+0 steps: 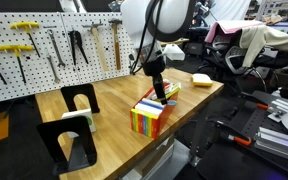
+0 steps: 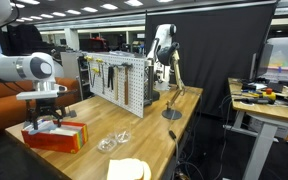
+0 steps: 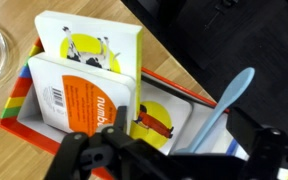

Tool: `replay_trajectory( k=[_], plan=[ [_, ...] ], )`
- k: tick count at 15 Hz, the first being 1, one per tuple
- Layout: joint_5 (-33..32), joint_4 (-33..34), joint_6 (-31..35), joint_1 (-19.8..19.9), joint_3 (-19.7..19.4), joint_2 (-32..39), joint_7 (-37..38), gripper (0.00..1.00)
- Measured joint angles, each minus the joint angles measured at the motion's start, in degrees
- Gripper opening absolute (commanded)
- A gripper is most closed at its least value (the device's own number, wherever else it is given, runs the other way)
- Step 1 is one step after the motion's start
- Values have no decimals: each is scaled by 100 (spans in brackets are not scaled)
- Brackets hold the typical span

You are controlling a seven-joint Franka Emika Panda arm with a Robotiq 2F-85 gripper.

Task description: Remove the blue spoon from the box, put it in the cup, move the cup slightly to the left and then move the lid to the left too

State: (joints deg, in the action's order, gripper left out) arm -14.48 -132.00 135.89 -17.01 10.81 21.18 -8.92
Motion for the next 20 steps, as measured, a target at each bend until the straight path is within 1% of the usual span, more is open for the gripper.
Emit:
replay_trajectory(
  k=[3,7,20],
  plan=[
    [-343,139,-60,-1,-62,18,31,100],
    [-722,164,-64,-25,-60,18,30,100],
    [-1016,152,-157,-65,60,-20,-163,100]
  ],
)
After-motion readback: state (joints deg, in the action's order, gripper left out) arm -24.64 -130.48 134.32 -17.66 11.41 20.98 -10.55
